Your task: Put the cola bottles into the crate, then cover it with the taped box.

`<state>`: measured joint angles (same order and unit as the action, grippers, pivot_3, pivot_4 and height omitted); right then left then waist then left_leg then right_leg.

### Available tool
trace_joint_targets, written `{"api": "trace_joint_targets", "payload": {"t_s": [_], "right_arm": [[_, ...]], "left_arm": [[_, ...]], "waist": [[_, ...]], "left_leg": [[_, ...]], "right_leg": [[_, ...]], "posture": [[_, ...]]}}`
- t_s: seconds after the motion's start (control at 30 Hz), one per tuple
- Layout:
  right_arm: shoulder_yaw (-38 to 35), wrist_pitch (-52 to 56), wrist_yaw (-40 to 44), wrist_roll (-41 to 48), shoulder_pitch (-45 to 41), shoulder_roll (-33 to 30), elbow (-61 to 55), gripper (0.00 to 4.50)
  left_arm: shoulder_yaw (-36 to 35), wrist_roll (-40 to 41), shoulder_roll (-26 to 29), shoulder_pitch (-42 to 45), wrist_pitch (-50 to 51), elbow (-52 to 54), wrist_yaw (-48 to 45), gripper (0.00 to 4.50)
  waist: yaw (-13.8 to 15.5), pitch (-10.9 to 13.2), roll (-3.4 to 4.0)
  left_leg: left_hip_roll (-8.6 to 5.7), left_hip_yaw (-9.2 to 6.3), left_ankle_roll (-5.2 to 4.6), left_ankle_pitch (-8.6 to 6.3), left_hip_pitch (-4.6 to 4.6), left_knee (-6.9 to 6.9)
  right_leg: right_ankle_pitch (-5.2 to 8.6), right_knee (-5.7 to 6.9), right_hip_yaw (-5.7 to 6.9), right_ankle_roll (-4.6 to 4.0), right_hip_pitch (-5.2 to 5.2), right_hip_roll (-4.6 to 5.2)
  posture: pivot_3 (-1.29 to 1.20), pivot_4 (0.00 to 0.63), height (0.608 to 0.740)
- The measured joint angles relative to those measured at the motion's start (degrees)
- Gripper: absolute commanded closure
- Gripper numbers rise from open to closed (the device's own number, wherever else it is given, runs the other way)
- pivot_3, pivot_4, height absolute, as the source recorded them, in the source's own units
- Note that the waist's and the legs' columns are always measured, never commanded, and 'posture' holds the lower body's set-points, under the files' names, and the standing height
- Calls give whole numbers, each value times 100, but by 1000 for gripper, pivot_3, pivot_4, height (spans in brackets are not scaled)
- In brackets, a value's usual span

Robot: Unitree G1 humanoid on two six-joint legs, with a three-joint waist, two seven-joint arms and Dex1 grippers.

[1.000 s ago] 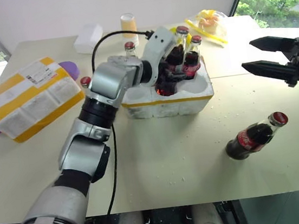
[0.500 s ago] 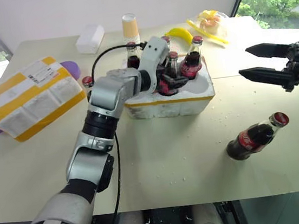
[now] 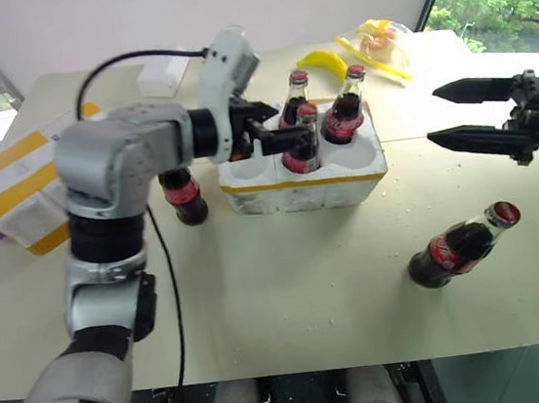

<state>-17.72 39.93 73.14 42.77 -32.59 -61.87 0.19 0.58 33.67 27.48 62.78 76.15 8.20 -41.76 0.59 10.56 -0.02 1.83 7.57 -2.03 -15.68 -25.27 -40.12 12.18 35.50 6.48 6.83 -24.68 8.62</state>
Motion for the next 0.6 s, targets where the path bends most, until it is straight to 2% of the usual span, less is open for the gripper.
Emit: {"api": "trace_joint_targets", "payload": {"t_s": [0.1,0.17,0.37,0.47,0.5,0.6], "right_arm": [[122,3,189,-1,-9,-40,-2,0],[176,3,259,-2,-43,-47,-5,0],[437,-39,377,-111,-376,-28,107,0],[545,-52,398,-173,-515,16,236,0],[605,-58,399,-196,-563,43,245,0],[651,-64,428,-220,-608,79,335,0]], "left_arm": [[-393,417,867,81,395,436,-282,30],[-498,575,1250,52,466,592,-433,30],[-1272,988,2677,-819,311,796,-1031,30],[-1994,1109,3167,-1983,-150,1128,-1485,30],[-2439,1087,3234,-2796,-404,1436,-1625,30],[-3004,953,2899,-4609,-812,1979,-1669,30]], "waist": [[-10,-1,3],[-8,-1,2],[-16,-1,3],[-50,-2,5],[-87,-7,14],[-115,-3,7]], "left_leg": [[1,0,0,0,2,4],[1,1,1,1,4,4],[1,3,2,0,4,2],[3,4,4,0,4,8],[3,6,3,-1,5,14],[4,2,6,0,2,8]], "right_leg": [[1,0,0,0,-1,-1],[1,0,0,0,0,-1],[1,1,-1,0,0,0],[1,-5,-1,-1,-3,0],[1,-11,-2,-1,-3,2],[2,-2,4,-3,-1,0]], "posture": [[0,150,740],[0,150,740],[0,150,740],[0,150,740],[0,150,740],[0,150,740]]}}
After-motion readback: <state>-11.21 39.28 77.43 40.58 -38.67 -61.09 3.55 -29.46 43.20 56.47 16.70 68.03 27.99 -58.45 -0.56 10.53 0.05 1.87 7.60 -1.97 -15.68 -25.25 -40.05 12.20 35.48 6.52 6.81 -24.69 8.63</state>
